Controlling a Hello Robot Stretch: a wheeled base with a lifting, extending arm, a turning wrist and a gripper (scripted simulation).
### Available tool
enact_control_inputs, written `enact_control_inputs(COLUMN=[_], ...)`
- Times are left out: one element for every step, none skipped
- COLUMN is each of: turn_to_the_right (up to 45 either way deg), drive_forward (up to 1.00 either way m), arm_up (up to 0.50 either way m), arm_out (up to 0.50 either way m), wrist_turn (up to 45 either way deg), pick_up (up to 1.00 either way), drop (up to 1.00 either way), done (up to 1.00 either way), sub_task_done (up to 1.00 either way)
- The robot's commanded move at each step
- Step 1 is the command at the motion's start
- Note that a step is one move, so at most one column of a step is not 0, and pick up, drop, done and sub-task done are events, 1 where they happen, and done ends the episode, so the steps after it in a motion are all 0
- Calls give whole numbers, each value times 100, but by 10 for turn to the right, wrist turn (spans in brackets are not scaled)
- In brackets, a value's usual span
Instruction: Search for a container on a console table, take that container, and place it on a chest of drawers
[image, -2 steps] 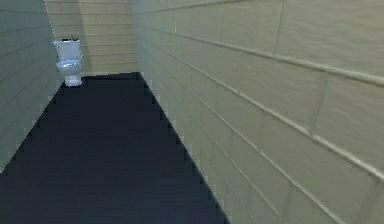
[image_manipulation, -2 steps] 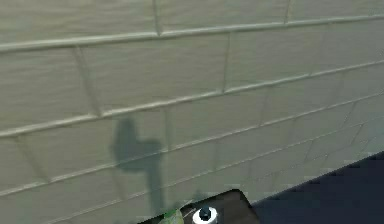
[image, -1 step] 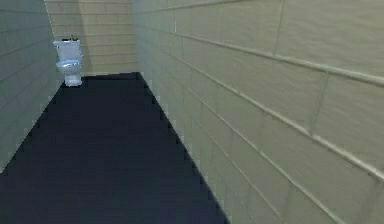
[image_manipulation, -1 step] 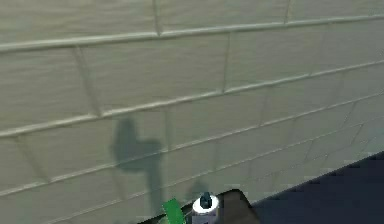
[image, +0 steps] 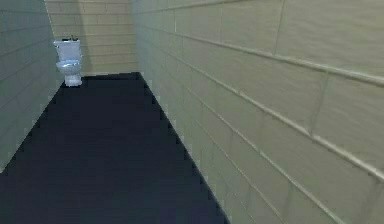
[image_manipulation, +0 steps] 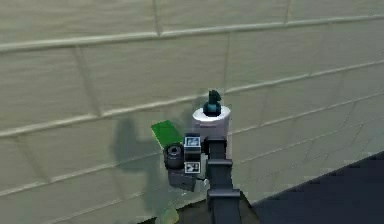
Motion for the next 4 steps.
enact_control_inputs(turn_to_the_right=[0, 0, 0, 0], drive_forward=[0, 0, 0, 0], arm_up=[14, 0, 0, 0], arm_out=[0, 0, 0, 0], wrist_turn=[0, -450, -450, -450], pick_up=[0, 0, 0, 0], drop=[0, 0, 0, 0], done=[0, 0, 0, 0], sub_task_done=[0, 0, 0, 0])
